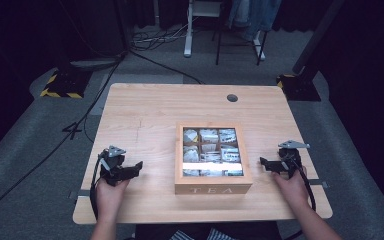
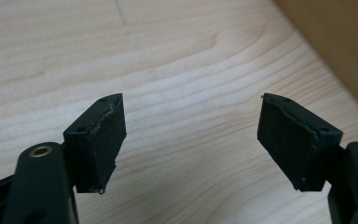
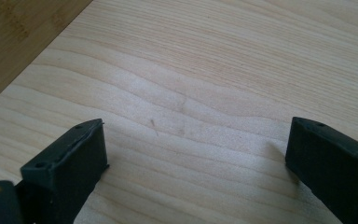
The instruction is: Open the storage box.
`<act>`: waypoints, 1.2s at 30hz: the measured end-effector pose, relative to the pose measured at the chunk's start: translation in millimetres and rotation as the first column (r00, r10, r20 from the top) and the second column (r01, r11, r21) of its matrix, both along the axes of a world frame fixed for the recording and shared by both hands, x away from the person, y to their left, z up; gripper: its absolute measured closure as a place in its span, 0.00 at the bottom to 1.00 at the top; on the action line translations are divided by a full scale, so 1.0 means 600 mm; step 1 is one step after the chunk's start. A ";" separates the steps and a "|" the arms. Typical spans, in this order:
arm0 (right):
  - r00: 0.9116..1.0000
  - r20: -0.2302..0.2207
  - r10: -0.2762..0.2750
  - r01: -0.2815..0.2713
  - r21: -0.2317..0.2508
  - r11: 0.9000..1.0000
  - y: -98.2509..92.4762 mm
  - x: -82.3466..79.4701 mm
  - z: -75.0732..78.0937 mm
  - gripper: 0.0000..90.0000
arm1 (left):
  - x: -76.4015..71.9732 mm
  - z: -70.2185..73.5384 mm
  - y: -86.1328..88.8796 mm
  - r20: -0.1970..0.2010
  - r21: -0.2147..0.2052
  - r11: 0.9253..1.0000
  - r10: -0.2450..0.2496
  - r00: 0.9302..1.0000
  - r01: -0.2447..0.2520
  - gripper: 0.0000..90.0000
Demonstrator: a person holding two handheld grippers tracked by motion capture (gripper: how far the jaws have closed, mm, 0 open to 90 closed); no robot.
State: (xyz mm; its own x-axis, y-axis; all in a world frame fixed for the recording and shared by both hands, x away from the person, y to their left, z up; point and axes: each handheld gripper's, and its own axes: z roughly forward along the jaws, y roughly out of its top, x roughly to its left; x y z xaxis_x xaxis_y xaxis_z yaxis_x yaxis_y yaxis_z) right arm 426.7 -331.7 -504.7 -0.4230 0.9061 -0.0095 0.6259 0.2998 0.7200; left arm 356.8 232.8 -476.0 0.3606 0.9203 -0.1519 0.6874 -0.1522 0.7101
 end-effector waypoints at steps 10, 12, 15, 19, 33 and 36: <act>1.000 0.001 0.002 -0.002 0.000 1.000 0.000 0.000 0.000 0.06 | -0.028 0.057 -0.042 0.056 -0.034 0.992 -0.120 0.991 0.122 0.29; 1.000 0.001 0.001 -0.001 0.000 1.000 0.000 0.000 0.000 0.06 | -0.033 0.066 -0.054 0.059 -0.034 0.987 -0.156 0.986 0.158 0.29; 1.000 0.000 0.002 -0.002 0.000 1.000 0.000 0.000 0.000 0.06 | -0.038 0.073 -0.070 0.056 -0.037 0.979 -0.197 0.979 0.199 0.29; 1.000 0.001 0.003 -0.003 0.000 1.000 0.000 0.000 0.000 0.06 | -0.045 0.083 -0.095 0.047 -0.048 0.959 -0.277 0.960 0.279 0.29; 1.000 0.001 0.003 -0.003 0.000 1.000 0.000 0.000 0.000 0.06 | -0.060 0.082 -0.165 -0.021 -0.015 0.861 -0.508 0.861 0.508 0.29; 1.000 0.002 0.002 -0.002 0.000 1.000 0.000 0.000 0.000 0.06 | -0.062 0.076 -0.175 -0.043 0.005 0.851 -0.524 0.851 0.525 0.31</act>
State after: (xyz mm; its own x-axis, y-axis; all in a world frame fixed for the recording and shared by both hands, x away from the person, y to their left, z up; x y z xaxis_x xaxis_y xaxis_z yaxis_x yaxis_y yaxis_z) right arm 426.6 -331.7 -504.7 -0.4251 0.9051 -0.0100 0.6237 0.3009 0.7214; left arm 319.8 127.8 -430.4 0.7844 0.5985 -0.1631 0.5293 -0.5088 0.6789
